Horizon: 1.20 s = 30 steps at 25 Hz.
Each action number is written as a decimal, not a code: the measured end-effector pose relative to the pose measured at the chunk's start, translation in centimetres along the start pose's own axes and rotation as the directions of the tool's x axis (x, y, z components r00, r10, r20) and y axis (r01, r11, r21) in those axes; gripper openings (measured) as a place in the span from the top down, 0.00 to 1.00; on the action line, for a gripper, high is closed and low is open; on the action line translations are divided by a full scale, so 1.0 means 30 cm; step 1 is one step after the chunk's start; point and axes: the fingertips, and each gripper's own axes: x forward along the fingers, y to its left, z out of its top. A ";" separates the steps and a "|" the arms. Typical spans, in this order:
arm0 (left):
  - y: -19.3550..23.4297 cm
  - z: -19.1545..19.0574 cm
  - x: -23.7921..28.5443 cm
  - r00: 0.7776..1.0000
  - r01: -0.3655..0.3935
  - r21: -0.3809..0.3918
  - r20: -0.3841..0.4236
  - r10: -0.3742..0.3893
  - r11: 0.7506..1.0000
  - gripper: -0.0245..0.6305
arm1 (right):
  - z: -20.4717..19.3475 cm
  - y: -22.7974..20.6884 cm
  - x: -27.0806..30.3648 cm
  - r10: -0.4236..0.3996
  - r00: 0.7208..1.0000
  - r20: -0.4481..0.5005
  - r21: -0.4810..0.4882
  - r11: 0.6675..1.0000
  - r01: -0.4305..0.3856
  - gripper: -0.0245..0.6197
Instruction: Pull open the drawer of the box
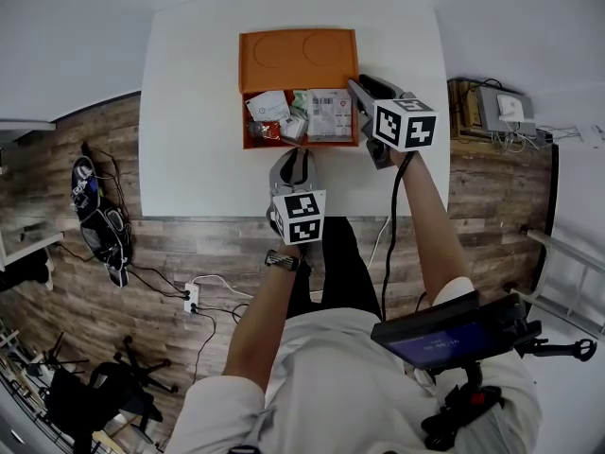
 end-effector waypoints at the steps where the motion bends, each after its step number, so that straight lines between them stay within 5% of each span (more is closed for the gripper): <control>1: 0.002 0.000 0.001 1.000 -0.006 -0.001 0.000 0.006 1.000 0.85 | 0.000 -0.001 0.001 -0.001 1.000 0.000 0.001 1.000 0.001 0.79; 20: 0.029 0.002 -0.008 1.000 0.005 0.023 -0.007 -0.005 1.000 0.83 | -0.006 0.004 -0.023 -0.003 1.000 0.015 0.009 1.000 0.003 0.79; 30: 0.058 0.053 -0.148 0.999 0.010 0.070 0.042 -0.013 0.998 0.83 | -0.010 0.136 -0.163 -0.013 0.998 0.065 -0.063 0.998 0.017 0.79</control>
